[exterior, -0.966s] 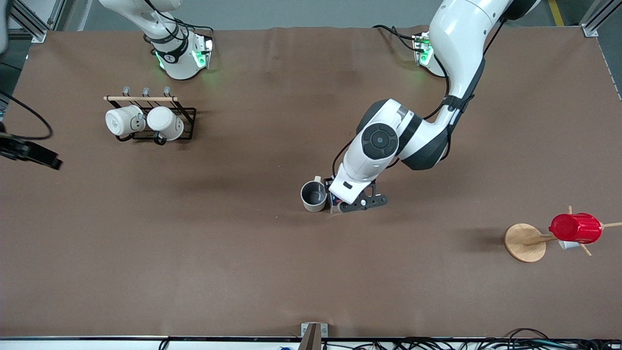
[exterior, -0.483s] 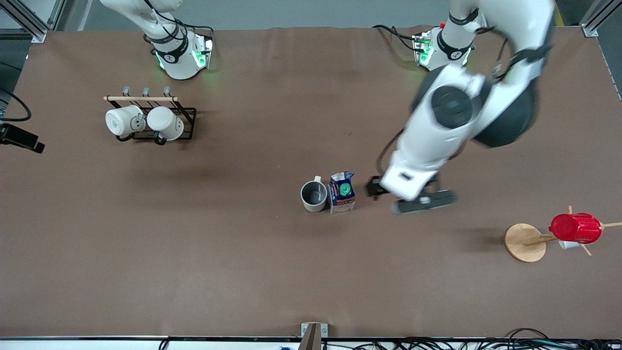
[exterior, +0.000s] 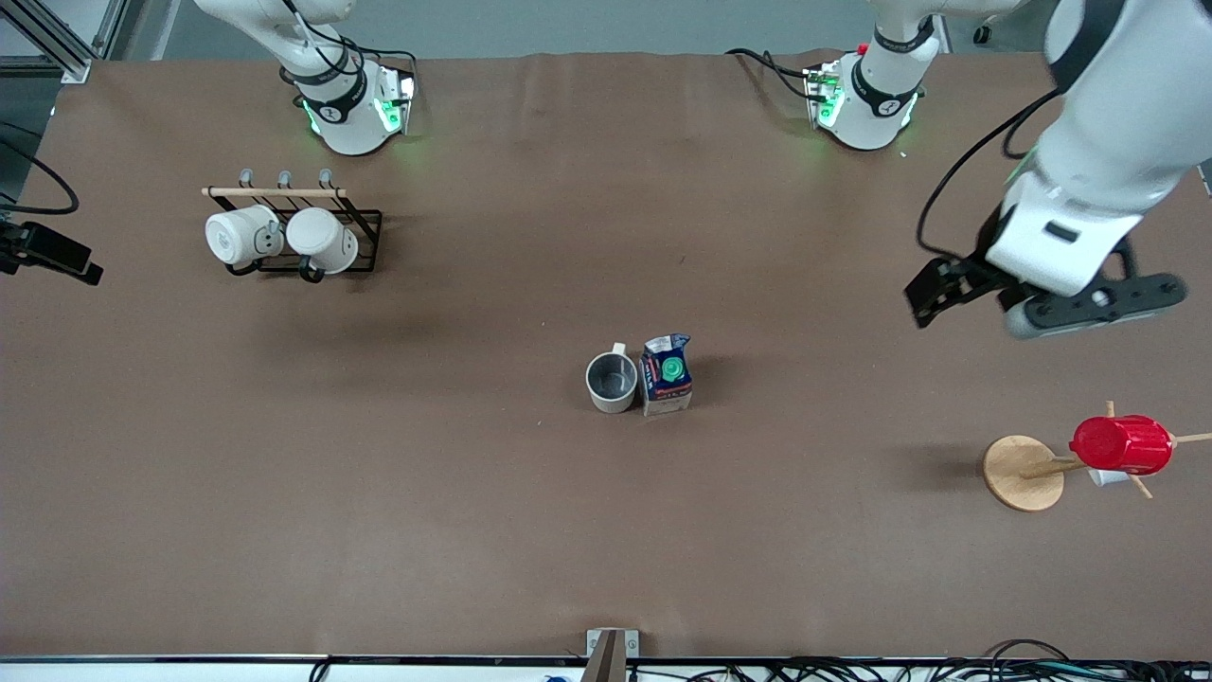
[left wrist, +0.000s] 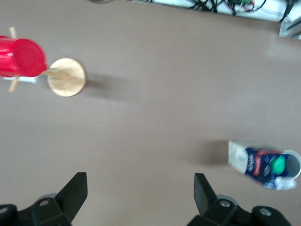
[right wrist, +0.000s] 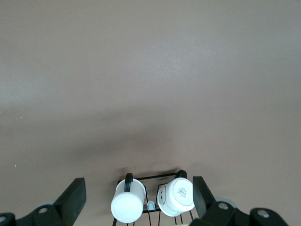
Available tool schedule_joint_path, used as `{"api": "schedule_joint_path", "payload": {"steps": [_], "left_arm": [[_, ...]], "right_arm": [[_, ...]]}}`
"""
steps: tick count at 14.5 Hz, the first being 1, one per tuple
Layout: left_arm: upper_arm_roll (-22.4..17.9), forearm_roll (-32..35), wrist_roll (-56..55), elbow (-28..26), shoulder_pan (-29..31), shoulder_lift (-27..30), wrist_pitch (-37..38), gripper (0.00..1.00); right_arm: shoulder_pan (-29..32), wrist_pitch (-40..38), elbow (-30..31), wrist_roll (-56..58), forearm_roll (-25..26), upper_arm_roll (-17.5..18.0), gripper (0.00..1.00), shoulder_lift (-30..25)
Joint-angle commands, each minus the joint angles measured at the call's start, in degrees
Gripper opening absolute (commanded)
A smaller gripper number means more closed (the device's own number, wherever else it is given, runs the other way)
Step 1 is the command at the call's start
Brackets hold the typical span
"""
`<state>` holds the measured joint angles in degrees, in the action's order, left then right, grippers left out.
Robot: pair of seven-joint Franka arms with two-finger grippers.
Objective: Place cup and milk on table
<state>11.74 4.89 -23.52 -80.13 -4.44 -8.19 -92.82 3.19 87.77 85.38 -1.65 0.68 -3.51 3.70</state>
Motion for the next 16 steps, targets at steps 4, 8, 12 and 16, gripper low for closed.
{"api": "schedule_joint_path", "payload": {"steps": [4,8,12,16], "left_arm": [[-1.8,-4.98,13.3,-10.99,5.23,10.81,1.68,1.0],[-4.53,-5.06,19.99,-16.8,4.71,16.01,1.68,1.0],[-4.97,-4.89,20.53,-15.67,4.53,16.02,3.61,1.0],[-4.8,-4.89,20.35,-13.65,4.53,14.61,3.96,1.0]], "right_arm": [[-2.14,1.17,1.28,-0.55,-1.56,0.08,1.0,-1.42],[-2.23,1.09,0.84,-0.46,-1.56,0.08,1.0,-1.24],[-3.19,0.56,0.76,0.24,-1.47,0.08,1.0,-1.33],[-4.86,-0.67,0.32,0.42,-0.95,0.08,1.0,-1.42]]}}
